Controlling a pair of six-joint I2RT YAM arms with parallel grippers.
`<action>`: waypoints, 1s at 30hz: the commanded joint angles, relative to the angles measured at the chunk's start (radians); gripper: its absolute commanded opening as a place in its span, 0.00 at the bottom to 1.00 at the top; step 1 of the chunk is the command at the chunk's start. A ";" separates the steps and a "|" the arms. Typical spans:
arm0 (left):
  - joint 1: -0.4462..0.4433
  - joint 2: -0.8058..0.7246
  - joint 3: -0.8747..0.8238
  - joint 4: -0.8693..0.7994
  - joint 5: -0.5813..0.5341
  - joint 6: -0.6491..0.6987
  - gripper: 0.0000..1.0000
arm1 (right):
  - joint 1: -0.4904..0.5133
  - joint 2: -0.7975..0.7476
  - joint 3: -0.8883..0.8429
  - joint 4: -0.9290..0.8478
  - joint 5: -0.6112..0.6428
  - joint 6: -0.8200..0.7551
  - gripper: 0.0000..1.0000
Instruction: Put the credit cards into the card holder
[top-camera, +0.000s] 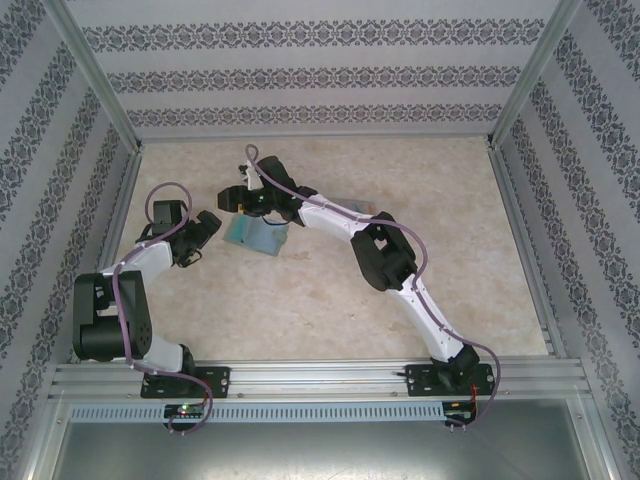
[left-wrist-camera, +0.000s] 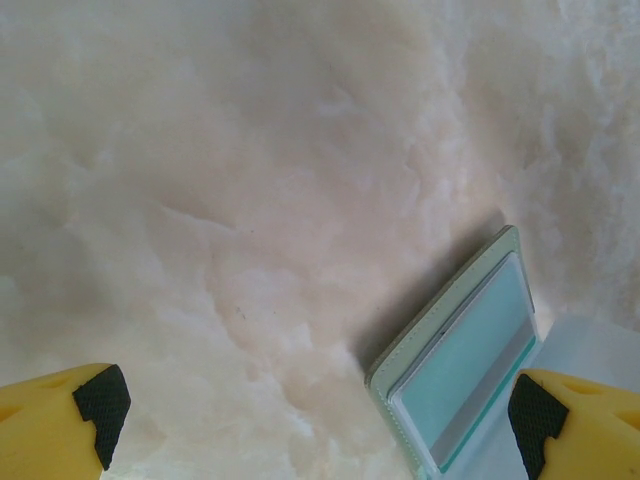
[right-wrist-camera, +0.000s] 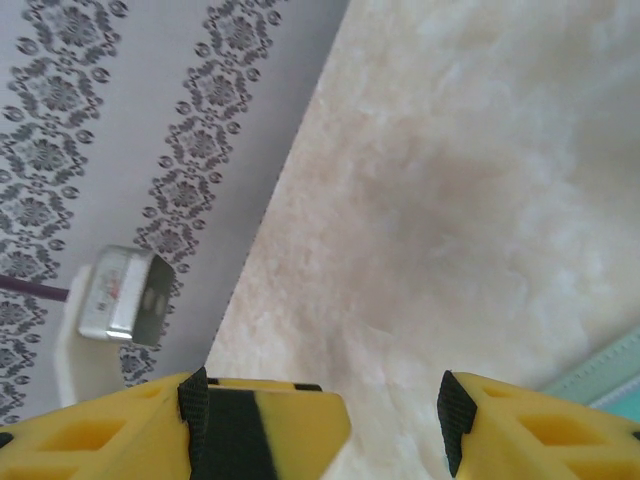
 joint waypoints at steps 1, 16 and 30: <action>0.019 -0.020 0.020 -0.032 0.006 0.018 0.99 | 0.007 0.032 0.037 0.027 -0.021 0.018 0.65; -0.001 0.081 0.063 0.029 0.164 0.075 0.99 | -0.043 -0.196 -0.133 0.081 -0.016 -0.025 0.65; -0.167 0.366 0.365 -0.238 -0.138 0.236 1.00 | -0.176 -0.744 -0.799 0.096 0.237 -0.250 0.65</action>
